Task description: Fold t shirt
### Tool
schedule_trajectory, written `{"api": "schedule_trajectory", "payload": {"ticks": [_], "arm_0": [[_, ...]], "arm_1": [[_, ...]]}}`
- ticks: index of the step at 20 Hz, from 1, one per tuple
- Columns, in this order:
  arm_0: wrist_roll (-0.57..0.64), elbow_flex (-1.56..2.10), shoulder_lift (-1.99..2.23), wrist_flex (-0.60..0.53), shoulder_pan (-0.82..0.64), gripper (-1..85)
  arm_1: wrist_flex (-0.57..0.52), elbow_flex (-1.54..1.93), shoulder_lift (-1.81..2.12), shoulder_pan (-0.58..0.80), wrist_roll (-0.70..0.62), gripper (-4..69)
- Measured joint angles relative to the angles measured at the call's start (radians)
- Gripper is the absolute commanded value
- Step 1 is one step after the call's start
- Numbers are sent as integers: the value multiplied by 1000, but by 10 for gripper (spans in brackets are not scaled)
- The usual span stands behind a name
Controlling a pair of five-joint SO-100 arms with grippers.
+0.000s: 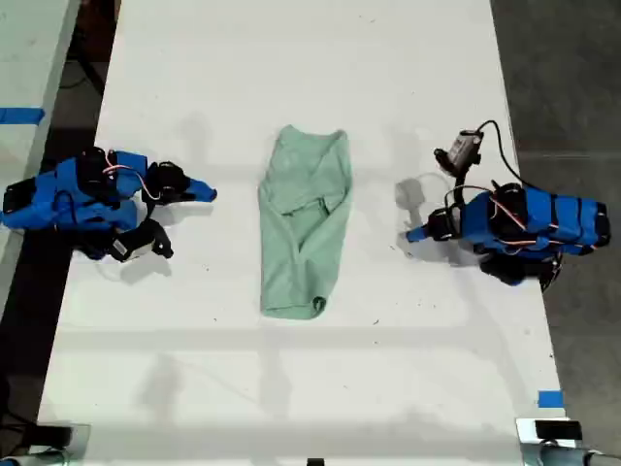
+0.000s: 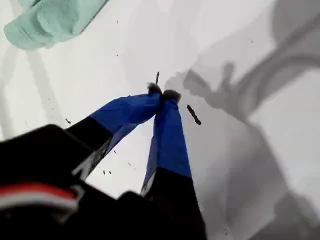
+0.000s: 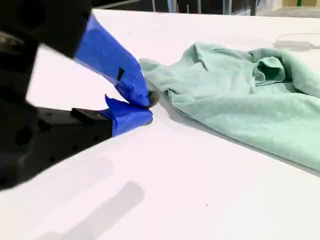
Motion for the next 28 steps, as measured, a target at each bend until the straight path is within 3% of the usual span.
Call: {"api": "schedule_trajectory", "payload": {"ticks": [3, 6, 9, 12, 15, 17, 21, 24, 28], "arm_0": [[-18, 0, 17, -2, 37, 40], [-158, 0, 21, -6, 163, 4], [-213, -8, 23, -107, 249, -2], [-256, -112, -43, -57, 264, 23], [-311, -365, -376, -34, 314, 125], [-328, -624, -718, 9, 345, 205], [-373, -1129, -1266, 95, 440, 252], [-420, -1206, -1514, -40, 548, 249], [-466, -1213, -1726, -179, 606, 254]], "arm_1": [[0, 0, 0, 0, 0, 15], [0, 0, 0, -3, 26, 27], [23, -5, 2, -38, 123, 13], [107, -141, -114, -75, 247, 12], [107, -468, -529, -118, 299, 25], [107, -764, -907, -155, 298, 79], [132, -1388, -1568, -239, 225, 174], [133, -1718, -1907, -270, 186, 216], [121, -1864, -2100, -273, 169, 250]]}}
